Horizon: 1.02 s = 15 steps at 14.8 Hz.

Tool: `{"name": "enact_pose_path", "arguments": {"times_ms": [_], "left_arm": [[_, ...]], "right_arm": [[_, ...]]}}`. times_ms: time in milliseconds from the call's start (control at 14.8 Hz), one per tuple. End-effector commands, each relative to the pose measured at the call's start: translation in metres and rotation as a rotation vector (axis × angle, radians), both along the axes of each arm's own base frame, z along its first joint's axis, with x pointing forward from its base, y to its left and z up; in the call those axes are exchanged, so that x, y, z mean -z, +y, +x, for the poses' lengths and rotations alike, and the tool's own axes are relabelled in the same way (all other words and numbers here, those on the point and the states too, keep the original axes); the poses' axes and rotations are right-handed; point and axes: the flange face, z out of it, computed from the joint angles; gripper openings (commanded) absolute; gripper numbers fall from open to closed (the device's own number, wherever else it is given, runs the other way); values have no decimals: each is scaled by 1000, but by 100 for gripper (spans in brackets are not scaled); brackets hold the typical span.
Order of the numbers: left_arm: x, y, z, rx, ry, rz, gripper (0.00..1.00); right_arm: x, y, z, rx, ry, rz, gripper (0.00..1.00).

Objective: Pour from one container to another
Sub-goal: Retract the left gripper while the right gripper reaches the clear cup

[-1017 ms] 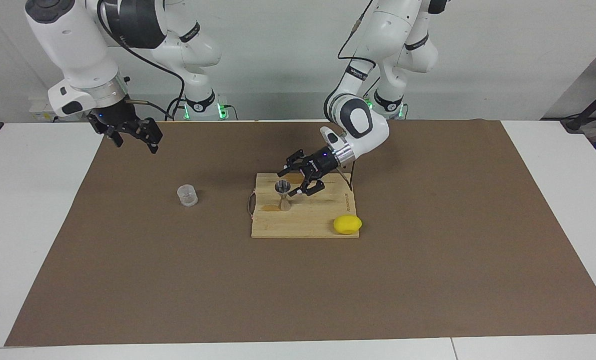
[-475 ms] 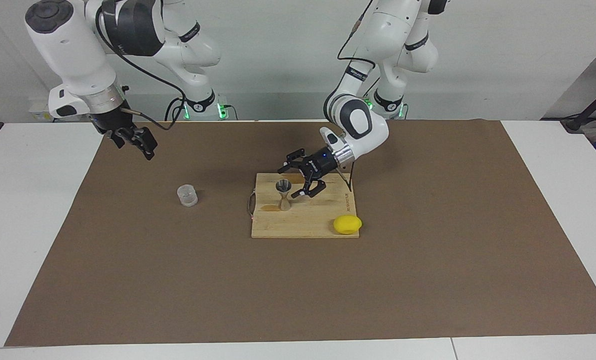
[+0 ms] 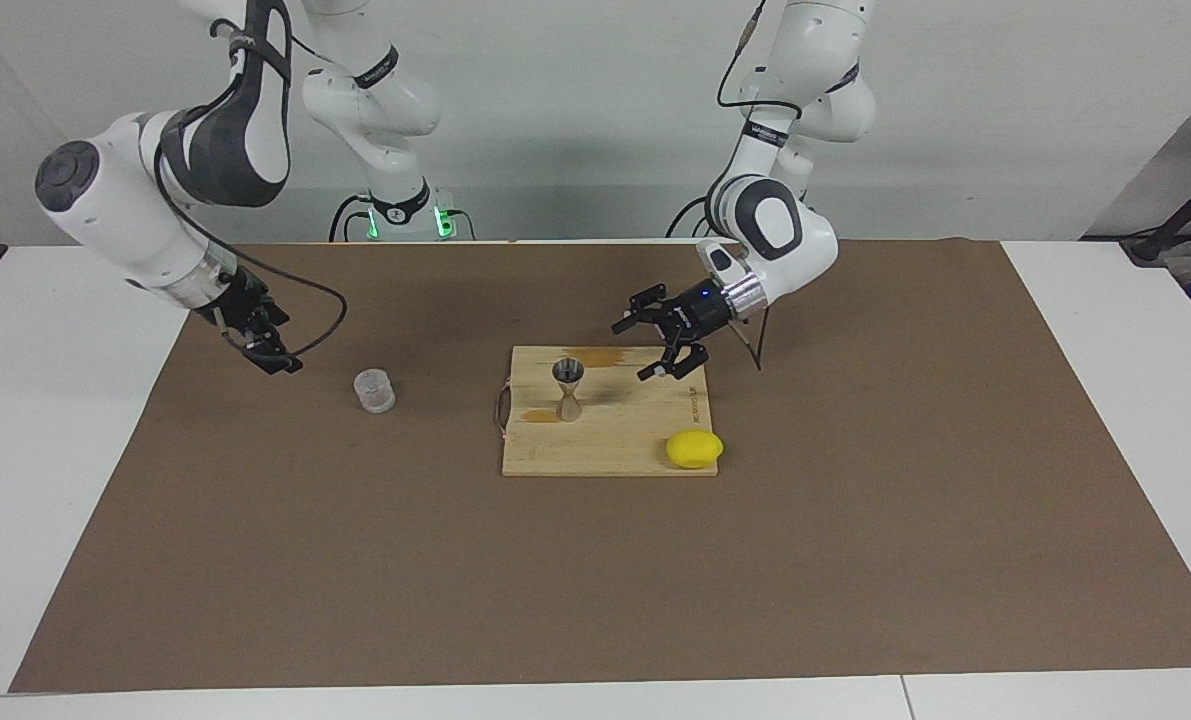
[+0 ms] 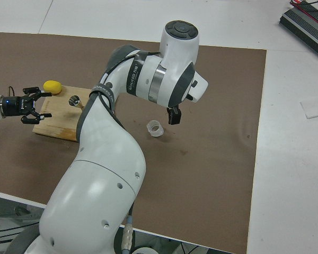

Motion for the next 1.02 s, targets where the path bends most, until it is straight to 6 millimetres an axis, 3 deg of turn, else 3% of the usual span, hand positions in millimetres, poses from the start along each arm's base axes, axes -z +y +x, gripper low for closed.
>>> {"name": "enact_pose_path", "arguments": {"times_ms": [0,271,475,610,949], "left_arm": [[-2,64,2,90,-25,36,100],[-8,179,22,259,-13,193,100],[-23,260,31,304,29,285,100],[-43,294,39,332,28,349,100],[-105,340,60,390,103,531,100]], "right_arm": [[42,-3,4,79,22,37,94],[89,3,-1,121,41,85,94],[107,10,-10,145,41,102,94],[117,27,-13,125,44,123,94],[130,34,-24,144,44,152,94]]}}
